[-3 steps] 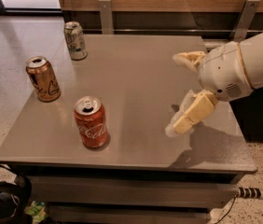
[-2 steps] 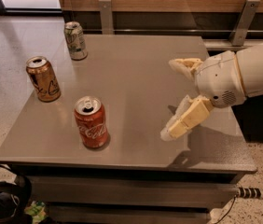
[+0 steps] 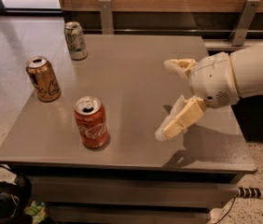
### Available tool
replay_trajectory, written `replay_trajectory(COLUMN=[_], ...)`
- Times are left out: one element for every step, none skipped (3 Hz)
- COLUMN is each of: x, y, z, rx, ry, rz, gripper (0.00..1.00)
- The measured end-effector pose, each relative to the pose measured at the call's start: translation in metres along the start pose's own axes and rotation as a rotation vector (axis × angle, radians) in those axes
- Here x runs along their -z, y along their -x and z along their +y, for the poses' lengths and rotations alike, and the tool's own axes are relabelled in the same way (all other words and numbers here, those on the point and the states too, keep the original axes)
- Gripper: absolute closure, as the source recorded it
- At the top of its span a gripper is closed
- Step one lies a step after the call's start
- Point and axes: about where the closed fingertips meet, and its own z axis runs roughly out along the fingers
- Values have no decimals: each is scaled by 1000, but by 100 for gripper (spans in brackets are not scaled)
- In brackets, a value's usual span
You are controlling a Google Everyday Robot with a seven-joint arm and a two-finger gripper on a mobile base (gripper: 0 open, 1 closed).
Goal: Move coke can near 7up can
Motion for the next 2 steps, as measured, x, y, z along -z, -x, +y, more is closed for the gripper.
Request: replay_trajectory(x=[-22,-59], y=[-1,2], z=[7,16], rx=[-5,11], ry=[24,79], rz=[-52,-142], gripper=[0,0])
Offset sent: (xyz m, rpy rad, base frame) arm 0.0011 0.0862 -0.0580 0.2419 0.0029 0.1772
